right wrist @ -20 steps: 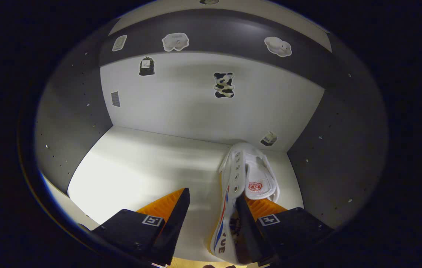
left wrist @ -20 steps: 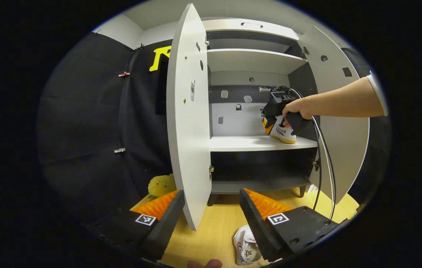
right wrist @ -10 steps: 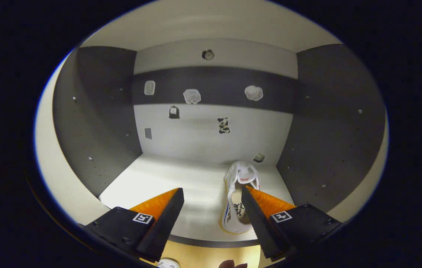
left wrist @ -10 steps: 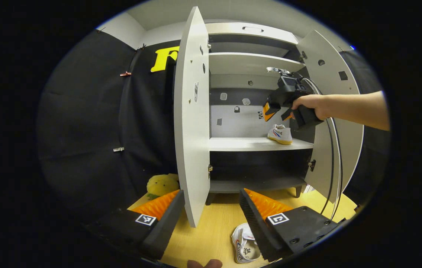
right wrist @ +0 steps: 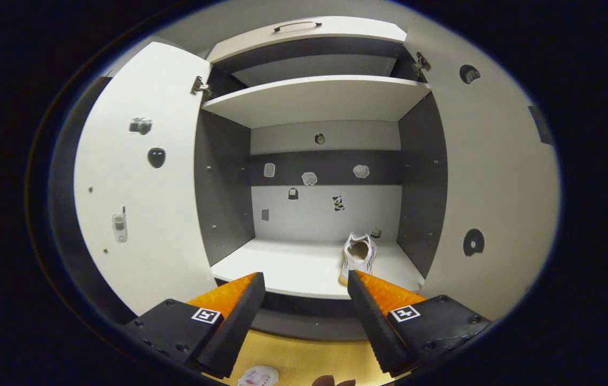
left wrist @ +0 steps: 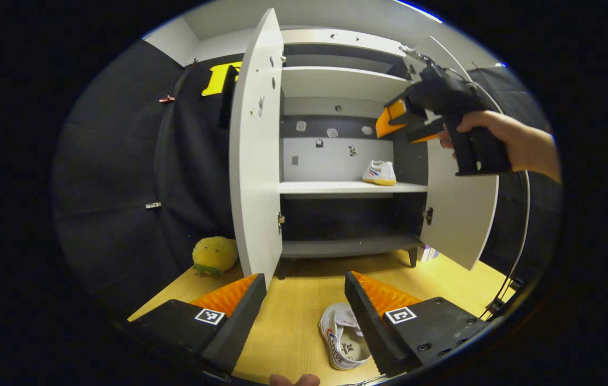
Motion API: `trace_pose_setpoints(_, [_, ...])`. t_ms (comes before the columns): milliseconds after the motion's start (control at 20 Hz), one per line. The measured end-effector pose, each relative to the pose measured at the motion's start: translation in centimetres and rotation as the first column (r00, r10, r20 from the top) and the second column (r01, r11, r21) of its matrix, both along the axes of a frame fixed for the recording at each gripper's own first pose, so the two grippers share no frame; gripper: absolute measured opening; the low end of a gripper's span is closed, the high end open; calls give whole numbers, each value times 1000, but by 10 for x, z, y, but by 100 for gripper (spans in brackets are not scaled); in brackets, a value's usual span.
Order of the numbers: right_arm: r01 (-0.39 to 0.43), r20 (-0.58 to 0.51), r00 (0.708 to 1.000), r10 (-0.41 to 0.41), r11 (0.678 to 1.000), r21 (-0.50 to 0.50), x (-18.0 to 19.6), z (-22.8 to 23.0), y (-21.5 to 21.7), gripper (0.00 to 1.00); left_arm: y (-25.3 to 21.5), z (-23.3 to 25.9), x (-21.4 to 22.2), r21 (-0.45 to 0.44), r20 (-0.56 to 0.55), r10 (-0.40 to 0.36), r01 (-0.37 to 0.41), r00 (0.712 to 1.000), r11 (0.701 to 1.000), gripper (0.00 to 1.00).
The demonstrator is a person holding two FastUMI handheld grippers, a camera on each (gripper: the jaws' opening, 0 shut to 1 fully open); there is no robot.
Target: Grab one shoe with the right hand and put it into the shoe cabinet, grab the other shoe with the left hand and put it into the shoe cabinet; then close the right door with the right hand and the left door with the left hand.
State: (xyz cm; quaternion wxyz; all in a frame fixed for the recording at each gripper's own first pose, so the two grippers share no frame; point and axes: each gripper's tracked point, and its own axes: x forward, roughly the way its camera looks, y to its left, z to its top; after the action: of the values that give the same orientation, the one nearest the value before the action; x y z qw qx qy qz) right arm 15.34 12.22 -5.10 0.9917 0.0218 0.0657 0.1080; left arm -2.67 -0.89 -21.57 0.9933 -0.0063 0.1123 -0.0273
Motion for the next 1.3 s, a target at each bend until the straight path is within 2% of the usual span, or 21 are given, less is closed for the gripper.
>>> trace_pose_setpoints(200, [-20,2,1000,20,1000,-1,-66,-10,-8,98,-23,-65,-8,61,-121,-55,62,991,996,93])
trace_pose_setpoints(350, [-20,9,1000,20,1000,-12,-102,-10,-25,98,-36,-109,-1,59,-196,-79,92,977,994,93])
trace_pose_setpoints(500, [-7,8,1000,7,999,-42,-124,-6,-50,98,-45,-148,13,41,-254,-91,105,963,994,93])
trace_pose_setpoints(700, [16,29,999,-13,995,-98,-144,6,-84,98,-45,-191,35,79,-323,-92,124,942,989,87])
trace_pose_setpoints(850, [57,26,998,-54,990,-128,-154,9,-112,98,-53,-202,54,73,-317,-102,132,943,989,67])
trace_pose_setpoints(900, [70,26,997,-67,988,-135,-156,11,-120,98,-54,-204,60,83,-313,-102,134,944,987,66])
trace_pose_setpoints(1050, [114,29,993,-110,978,-172,-156,12,-144,98,-58,-217,76,116,-327,-106,151,939,982,50])
trace_pose_setpoints(1200, [155,32,988,-152,972,-175,-154,16,-161,98,-52,-222,84,156,-332,-55,112,942,981,35])
trace_pose_setpoints(1250, [167,37,986,-163,970,-178,-153,17,-164,98,-48,-226,86,171,-351,-29,95,936,981,23])
trace_pose_setpoints(1300, [172,38,985,-168,968,-182,-152,17,-167,98,-43,-229,86,182,-370,-12,86,929,980,18])
